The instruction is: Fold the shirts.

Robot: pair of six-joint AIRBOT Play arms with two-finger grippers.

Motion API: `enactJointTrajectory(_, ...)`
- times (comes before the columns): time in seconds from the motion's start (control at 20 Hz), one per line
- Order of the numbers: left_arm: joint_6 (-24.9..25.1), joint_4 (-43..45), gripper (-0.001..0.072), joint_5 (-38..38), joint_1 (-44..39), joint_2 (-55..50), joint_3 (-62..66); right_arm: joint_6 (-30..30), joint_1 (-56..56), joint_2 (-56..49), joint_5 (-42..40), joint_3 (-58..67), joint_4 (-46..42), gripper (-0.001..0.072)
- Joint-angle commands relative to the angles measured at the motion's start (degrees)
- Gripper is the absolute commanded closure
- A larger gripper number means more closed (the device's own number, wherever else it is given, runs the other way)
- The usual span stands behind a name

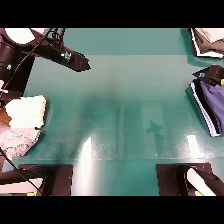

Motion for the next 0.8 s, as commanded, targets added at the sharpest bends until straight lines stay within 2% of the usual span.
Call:
enactJointTrajectory(0.0,0.00,-0.02,0.0682,0.00,-0.02,-0.04,0.02,0.02,0.07,0.04,0.02,-0.02,0.02,0.0687)
enactJointTrajectory(0.5,0.00,-0.04,0.0682,0.02,-0.02,-0.02,0.02,0.02,0.07,0.04,2.60,-0.04,0.02,0.0687)
enactJointTrajectory(0.65,0.04,0.07,0.0682,3.15,0.00,-0.04,0.04,0.02,0.07,0.04,3.02,-0.04,0.02,0.0687)
enactJointTrajectory(0.75,-2.47,2.78,0.0683,-1.81,1.09,0.44,0.57,0.02,0.07,0.04,3.04,-0.02,0.07,0.0687)
